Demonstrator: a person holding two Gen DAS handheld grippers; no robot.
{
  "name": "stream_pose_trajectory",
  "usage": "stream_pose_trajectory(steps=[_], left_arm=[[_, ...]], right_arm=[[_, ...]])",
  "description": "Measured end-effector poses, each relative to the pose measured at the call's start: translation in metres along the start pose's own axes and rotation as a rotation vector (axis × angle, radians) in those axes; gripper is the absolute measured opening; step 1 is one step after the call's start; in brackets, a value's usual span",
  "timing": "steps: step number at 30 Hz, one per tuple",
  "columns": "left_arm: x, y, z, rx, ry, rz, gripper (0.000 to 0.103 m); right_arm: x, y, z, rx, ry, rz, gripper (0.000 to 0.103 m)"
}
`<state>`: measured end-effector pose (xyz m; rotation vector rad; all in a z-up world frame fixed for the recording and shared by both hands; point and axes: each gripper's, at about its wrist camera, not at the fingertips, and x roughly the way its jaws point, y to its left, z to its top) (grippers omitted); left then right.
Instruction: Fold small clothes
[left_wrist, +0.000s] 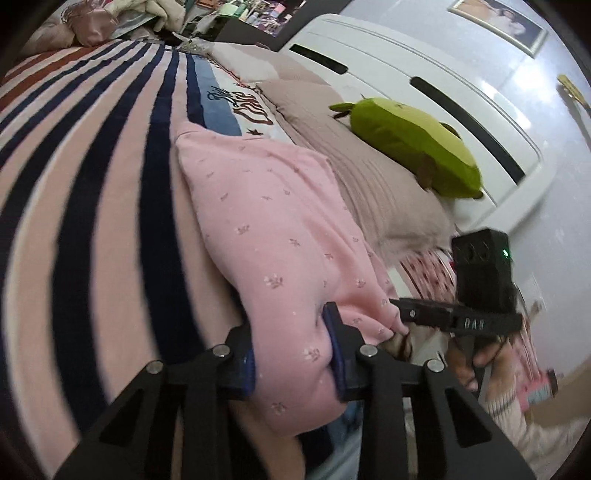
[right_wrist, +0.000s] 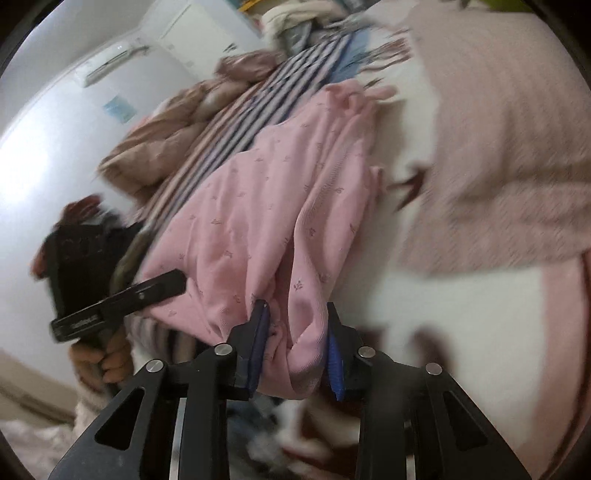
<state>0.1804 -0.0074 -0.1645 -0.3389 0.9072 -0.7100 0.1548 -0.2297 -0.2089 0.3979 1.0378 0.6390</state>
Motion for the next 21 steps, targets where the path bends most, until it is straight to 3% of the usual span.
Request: stream_pose_trajectory(steps=[2, 4, 5, 6, 8, 13, 17, 19, 21], left_arm=[[-0.022, 0.006, -0.017, 0.0, 0.025, -0.004, 0.029], [-0.031, 0.01, -0.028, 0.009, 0.069, 0.002, 0.033], [-0.035, 0.012, -0.031, 0.014, 0.086, 0.006, 0.04], [-0.038, 0.013, -0.033, 0.023, 0.099, 0.019, 0.056], [-0.048, 0.018, -0.029, 0.035, 0.093, 0.05, 0.076], [-0.05, 0.042, 0.003, -0.044, 0.022, -0.016, 0.077], [-0.016, 0.058, 0.034, -0.127, 0.042, -0.075, 0.075], [0.005, 0.067, 0.045, -0.178, 0.067, -0.086, 0.061], [0.019, 0.073, 0.048, -0.208, 0.089, -0.071, 0.04]], right_arm=[[0.001, 0.01, -0.008, -0.016, 0.034, 0.056, 0.024], [0.001, 0.02, -0.013, -0.037, 0.053, 0.056, 0.031], [-0.001, 0.023, -0.012, -0.048, 0.05, 0.039, 0.042], [-0.003, 0.027, -0.01, -0.06, 0.041, 0.021, 0.055], [-0.007, 0.029, 0.001, -0.057, 0.011, 0.024, 0.07], [0.006, 0.012, 0.032, 0.052, 0.003, 0.057, 0.073], [0.042, -0.002, 0.049, 0.114, 0.101, 0.106, 0.074], [0.057, 0.0, 0.051, 0.111, 0.13, 0.126, 0.065], [0.067, -0.002, 0.054, 0.122, 0.124, 0.109, 0.041]])
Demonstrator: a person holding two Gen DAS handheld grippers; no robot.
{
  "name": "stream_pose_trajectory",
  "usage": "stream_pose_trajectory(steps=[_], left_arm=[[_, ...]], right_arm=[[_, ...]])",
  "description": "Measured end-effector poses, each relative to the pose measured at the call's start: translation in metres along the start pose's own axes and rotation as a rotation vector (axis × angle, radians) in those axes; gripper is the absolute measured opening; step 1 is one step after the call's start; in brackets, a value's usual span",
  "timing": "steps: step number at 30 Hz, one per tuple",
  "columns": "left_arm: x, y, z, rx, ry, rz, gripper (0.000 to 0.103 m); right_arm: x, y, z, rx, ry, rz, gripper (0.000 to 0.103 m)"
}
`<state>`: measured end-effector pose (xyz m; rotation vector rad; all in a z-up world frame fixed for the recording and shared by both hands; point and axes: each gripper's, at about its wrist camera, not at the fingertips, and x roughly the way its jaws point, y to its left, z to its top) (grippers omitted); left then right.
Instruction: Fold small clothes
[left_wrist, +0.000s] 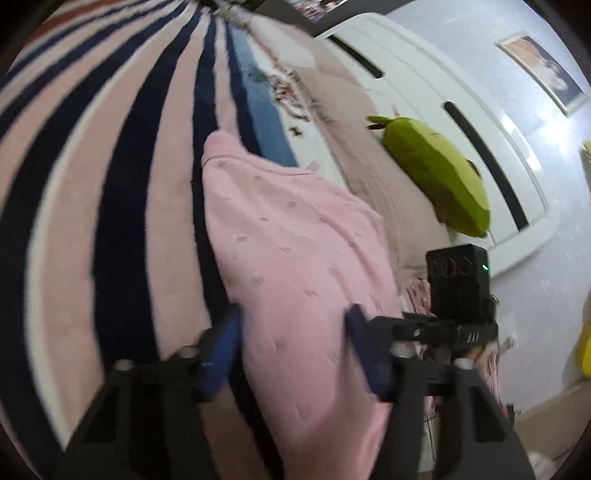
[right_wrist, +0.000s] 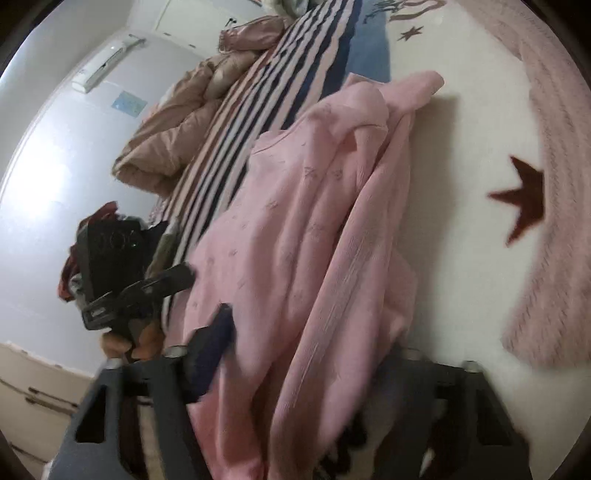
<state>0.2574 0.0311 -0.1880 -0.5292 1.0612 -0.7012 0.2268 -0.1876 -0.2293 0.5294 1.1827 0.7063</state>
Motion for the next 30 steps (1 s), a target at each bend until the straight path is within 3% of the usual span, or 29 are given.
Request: stream_pose_trajectory(steps=[2, 5, 13, 19, 23, 30], left_arm=[[0.005, 0.0, 0.002, -0.003, -0.001, 0.011, 0.029], [0.001, -0.01, 0.004, 0.026, -0.016, 0.038, 0.018], [-0.067, -0.075, 0.019, 0.195, -0.132, 0.089, 0.016], [-0.153, -0.127, 0.035, 0.303, -0.262, 0.202, 0.016], [-0.225, -0.158, 0.033, 0.372, -0.358, 0.316, 0.016], [-0.351, -0.18, 0.021, 0.393, -0.498, 0.518, 0.016]], right_arm=[[0.003, -0.006, 0.002, 0.042, -0.022, 0.02, 0.03], [0.002, 0.0, 0.001, 0.016, -0.044, 0.023, 0.023], [-0.04, 0.06, 0.009, -0.115, -0.148, 0.092, 0.02], [-0.065, 0.149, 0.032, -0.275, -0.232, 0.14, 0.02], [-0.074, 0.216, 0.043, -0.385, -0.26, 0.2, 0.02], [-0.052, 0.346, 0.057, -0.556, -0.252, 0.347, 0.02]])
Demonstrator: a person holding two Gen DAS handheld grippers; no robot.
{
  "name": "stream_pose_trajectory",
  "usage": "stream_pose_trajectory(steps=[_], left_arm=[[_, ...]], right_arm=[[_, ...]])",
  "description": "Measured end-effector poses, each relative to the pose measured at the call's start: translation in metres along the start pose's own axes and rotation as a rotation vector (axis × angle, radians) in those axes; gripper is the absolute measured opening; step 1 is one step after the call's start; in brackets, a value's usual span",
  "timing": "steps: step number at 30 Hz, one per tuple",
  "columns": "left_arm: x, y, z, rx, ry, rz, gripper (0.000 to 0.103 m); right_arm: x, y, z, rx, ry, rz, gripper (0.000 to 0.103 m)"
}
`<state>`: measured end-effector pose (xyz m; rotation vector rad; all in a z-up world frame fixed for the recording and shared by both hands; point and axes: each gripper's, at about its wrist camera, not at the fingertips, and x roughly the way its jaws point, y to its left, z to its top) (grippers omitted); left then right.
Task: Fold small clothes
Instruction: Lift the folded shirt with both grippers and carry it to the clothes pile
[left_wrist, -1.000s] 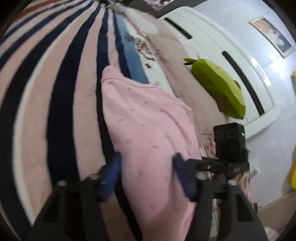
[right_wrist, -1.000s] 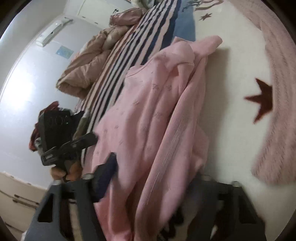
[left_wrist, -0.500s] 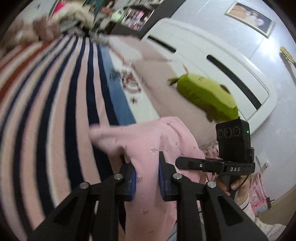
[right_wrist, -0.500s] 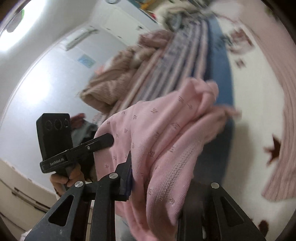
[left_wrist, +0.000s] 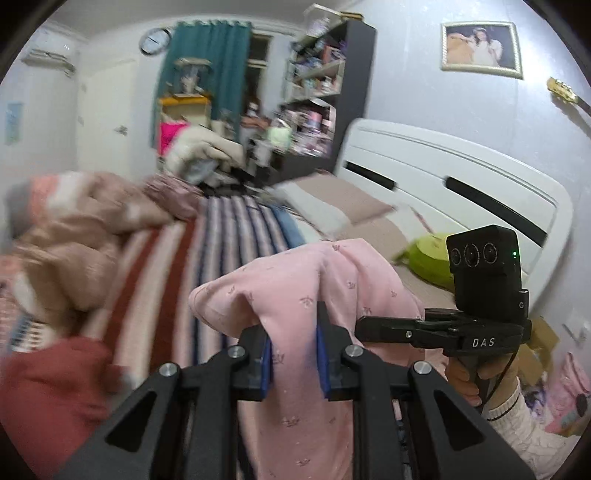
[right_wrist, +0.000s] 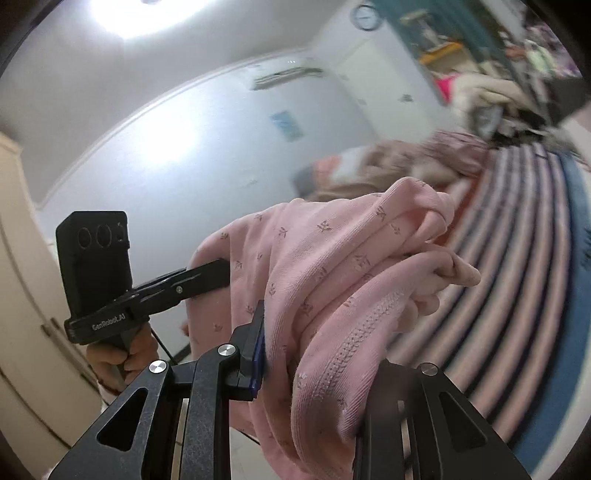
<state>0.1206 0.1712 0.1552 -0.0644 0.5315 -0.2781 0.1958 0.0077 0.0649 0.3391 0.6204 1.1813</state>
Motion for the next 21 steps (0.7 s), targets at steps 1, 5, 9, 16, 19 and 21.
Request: stream_pose_trajectory(steps=[1, 5, 9, 16, 19, 21], left_arm=[[-0.018, 0.01, 0.005, -0.007, -0.006, 0.04, 0.016], [-0.07, 0.04, 0.012, -0.006, -0.02, 0.194, 0.016], [-0.114, 0.074, 0.009, -0.044, -0.029, 0.29, 0.016], [-0.14, 0.16, 0.0, -0.167, 0.03, 0.401, 0.017], [-0.117, 0.199, -0.01, -0.248, 0.085, 0.412, 0.018], [-0.1, 0.23, -0.024, -0.3, 0.131, 0.412, 0.021]], right_arm=[[0.01, 0.01, 0.005, -0.011, 0.007, 0.025, 0.02], [0.061, 0.055, 0.02, -0.041, 0.046, 0.125, 0.02], [0.11, 0.096, 0.031, -0.067, 0.083, 0.19, 0.02], [0.199, 0.132, 0.05, -0.059, 0.2, 0.193, 0.02], [0.239, 0.122, 0.05, -0.014, 0.273, 0.146, 0.02], [0.263, 0.114, 0.043, 0.016, 0.316, 0.104, 0.02]])
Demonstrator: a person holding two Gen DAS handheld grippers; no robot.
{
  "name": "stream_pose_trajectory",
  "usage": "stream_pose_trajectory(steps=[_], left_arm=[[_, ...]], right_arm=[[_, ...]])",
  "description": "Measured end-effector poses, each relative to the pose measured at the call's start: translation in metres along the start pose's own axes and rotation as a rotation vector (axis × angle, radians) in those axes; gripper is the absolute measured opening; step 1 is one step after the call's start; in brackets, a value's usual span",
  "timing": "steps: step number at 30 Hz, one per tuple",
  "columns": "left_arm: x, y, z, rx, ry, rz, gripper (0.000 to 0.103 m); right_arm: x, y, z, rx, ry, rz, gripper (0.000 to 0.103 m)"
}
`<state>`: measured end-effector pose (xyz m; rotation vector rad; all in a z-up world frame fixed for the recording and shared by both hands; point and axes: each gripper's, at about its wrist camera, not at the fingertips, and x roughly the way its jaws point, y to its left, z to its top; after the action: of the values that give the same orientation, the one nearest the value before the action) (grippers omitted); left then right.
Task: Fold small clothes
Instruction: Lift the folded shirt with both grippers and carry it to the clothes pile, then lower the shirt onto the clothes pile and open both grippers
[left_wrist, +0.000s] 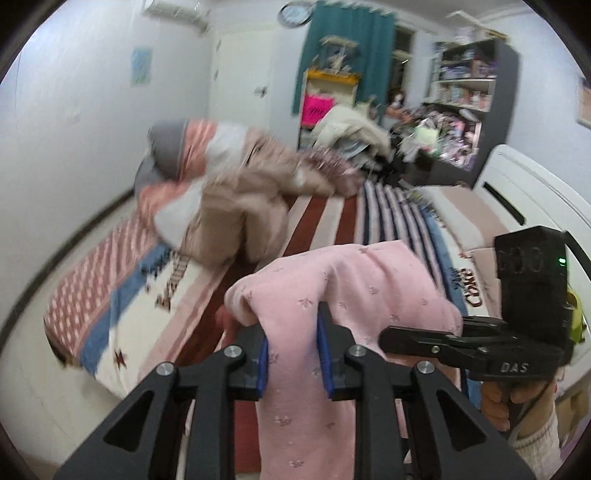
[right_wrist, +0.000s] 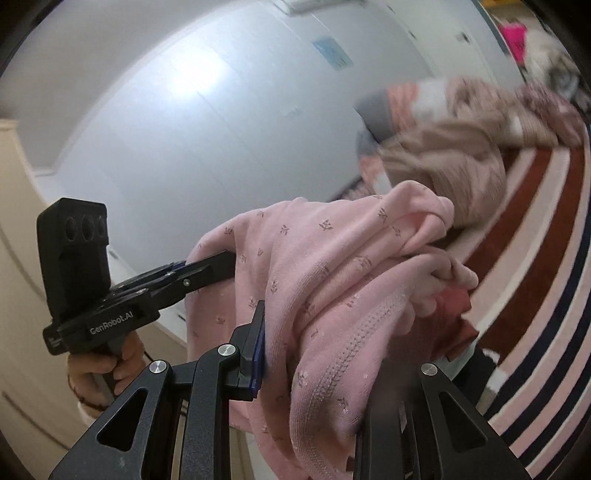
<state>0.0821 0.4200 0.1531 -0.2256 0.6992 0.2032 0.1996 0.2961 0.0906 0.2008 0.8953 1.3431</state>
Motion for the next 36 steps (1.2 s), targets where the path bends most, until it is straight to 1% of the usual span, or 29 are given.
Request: stream_pose_trajectory(steps=[1, 3, 4, 8, 9, 11, 13, 14, 15, 16, 17, 18, 19, 22, 23, 26, 29, 31, 34, 35, 36], left_arm=[[0.021, 0.012, -0.004, -0.012, 0.035, 0.006, 0.022], [0.044, 0.028, -0.011, -0.031, 0.073, 0.011, 0.026], [0.05, 0.033, -0.013, -0.037, 0.084, 0.01, 0.027], [0.083, 0.044, -0.028, -0.038, 0.133, 0.02, 0.043], [0.088, 0.046, -0.03, -0.047, 0.139, 0.015, 0.045], [0.097, 0.052, -0.034, -0.062, 0.147, 0.002, 0.045], [0.102, 0.055, -0.034, -0.067, 0.15, 0.016, 0.051], [0.103, 0.055, -0.034, -0.077, 0.151, 0.03, 0.054], [0.104, 0.055, -0.033, -0.085, 0.149, 0.038, 0.056], [0.103, 0.055, -0.033, -0.089, 0.145, 0.045, 0.057], [0.101, 0.054, -0.032, -0.09, 0.143, 0.05, 0.06], [0.099, 0.053, -0.032, -0.089, 0.14, 0.058, 0.064], [0.094, 0.05, -0.031, -0.081, 0.13, 0.068, 0.065], [0.075, 0.043, -0.03, -0.052, 0.089, 0.063, 0.074], [0.07, 0.043, -0.03, -0.044, 0.08, 0.06, 0.077], [0.048, 0.038, -0.032, -0.028, 0.042, 0.051, 0.078], [0.031, 0.031, -0.039, -0.023, 0.022, 0.025, 0.082], [0.025, 0.025, -0.048, 0.004, 0.021, 0.005, 0.085], [0.022, 0.019, -0.064, 0.031, 0.04, 0.008, 0.085], [0.021, 0.018, -0.071, 0.033, 0.045, -0.004, 0.085], [0.02, 0.018, -0.075, 0.034, 0.044, -0.011, 0.085]], right_arm=[[0.009, -0.007, -0.002, 0.015, 0.017, -0.015, 0.02], [0.028, -0.023, -0.004, 0.049, 0.042, -0.035, 0.02], [0.037, -0.03, -0.004, 0.056, 0.051, -0.04, 0.02], [0.049, -0.047, -0.019, 0.063, 0.079, -0.093, 0.021], [0.051, -0.051, -0.02, 0.072, 0.089, -0.104, 0.023], [0.056, -0.059, -0.021, 0.076, 0.1, -0.125, 0.024], [0.059, -0.062, -0.025, 0.073, 0.119, -0.141, 0.028], [0.059, -0.064, -0.026, 0.075, 0.128, -0.146, 0.034], [0.056, -0.065, -0.028, 0.076, 0.132, -0.151, 0.043], [0.054, -0.063, -0.028, 0.074, 0.135, -0.152, 0.048], [0.051, -0.062, -0.029, 0.07, 0.137, -0.147, 0.057], [0.045, -0.061, -0.03, 0.064, 0.134, -0.135, 0.059], [0.04, -0.06, -0.032, 0.057, 0.132, -0.122, 0.059], [0.02, -0.051, -0.04, 0.025, 0.142, -0.064, 0.066], [0.015, -0.048, -0.043, 0.009, 0.149, -0.062, 0.066], [0.002, -0.04, -0.056, -0.042, 0.157, -0.075, 0.067], [-0.002, -0.036, -0.069, -0.057, 0.179, -0.058, 0.067], [-0.005, -0.033, -0.076, -0.066, 0.18, -0.06, 0.067], [-0.006, -0.034, -0.083, -0.063, 0.182, -0.052, 0.067], [-0.006, -0.035, -0.085, -0.065, 0.181, -0.054, 0.065], [-0.005, -0.035, -0.086, -0.068, 0.179, -0.057, 0.058]])
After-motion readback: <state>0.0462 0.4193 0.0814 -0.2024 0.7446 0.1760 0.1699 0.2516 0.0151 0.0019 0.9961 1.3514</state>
